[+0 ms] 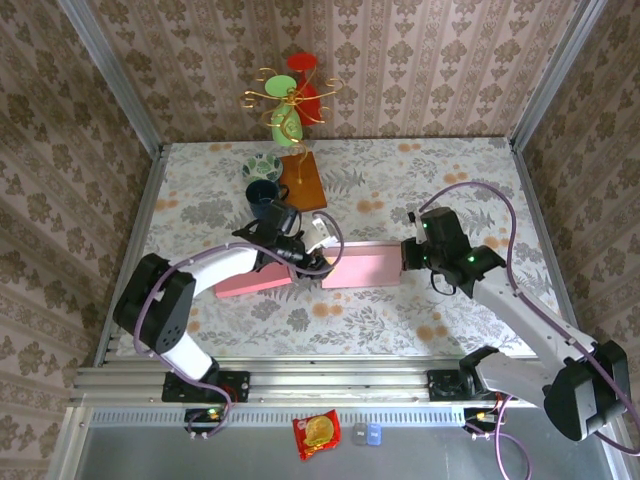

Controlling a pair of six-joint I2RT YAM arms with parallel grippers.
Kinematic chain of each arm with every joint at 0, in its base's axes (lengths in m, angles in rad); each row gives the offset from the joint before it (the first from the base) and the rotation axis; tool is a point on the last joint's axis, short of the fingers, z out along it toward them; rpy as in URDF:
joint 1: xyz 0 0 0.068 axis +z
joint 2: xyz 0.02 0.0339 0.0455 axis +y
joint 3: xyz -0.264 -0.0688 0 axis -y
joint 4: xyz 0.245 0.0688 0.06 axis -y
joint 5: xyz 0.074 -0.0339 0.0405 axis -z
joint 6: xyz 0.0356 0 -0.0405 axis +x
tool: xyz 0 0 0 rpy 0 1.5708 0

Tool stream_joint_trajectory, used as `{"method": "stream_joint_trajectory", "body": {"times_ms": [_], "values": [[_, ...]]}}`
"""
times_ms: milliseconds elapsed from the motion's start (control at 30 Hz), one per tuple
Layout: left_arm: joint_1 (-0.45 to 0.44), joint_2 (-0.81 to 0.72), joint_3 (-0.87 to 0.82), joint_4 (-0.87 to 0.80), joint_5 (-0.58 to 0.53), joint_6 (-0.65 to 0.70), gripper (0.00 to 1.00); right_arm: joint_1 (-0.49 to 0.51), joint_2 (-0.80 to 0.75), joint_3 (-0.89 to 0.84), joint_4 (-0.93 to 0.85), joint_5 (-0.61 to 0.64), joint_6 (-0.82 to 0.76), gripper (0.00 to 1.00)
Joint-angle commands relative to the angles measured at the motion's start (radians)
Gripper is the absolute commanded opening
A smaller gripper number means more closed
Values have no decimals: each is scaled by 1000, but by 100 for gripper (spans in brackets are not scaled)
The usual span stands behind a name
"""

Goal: Fold the paper box

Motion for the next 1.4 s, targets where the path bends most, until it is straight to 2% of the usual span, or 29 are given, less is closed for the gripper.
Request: {"method": "stream_joint_trajectory", "body": {"times_ms": [0, 300, 433, 600, 800, 967, 1100, 1267, 1333, 1367], "values": [[11, -56, -36, 69, -67, -69, 49, 21, -27, -31, -17, 47, 36, 0], [10, -128, -108, 117, -132, -126, 52, 97, -74, -54, -8, 150, 85, 0], [3, -126, -119, 120, -149, -126, 60, 126, -85, -69, 1, 182, 106, 0], [-7, -108, -111, 105, -161, -112, 61, 157, -87, -72, 7, 214, 126, 0], [-27, -137, -120, 84, -209, -86, 68, 169, -78, -72, 0, 229, 146, 0], [-35, -222, -171, 68, -269, -97, 71, 171, -83, -73, 0, 232, 146, 0], [-35, -327, -211, 54, -317, -138, 72, 173, -82, -69, 0, 227, 146, 0], [-31, -440, -190, -51, -318, -237, 68, 176, -86, -74, 2, 223, 141, 0], [6, -458, -149, -123, -261, -325, 63, 176, -88, -75, 1, 221, 139, 0], [47, -443, -114, -167, -183, -386, 59, 176, -88, -75, 2, 218, 137, 0]]}}
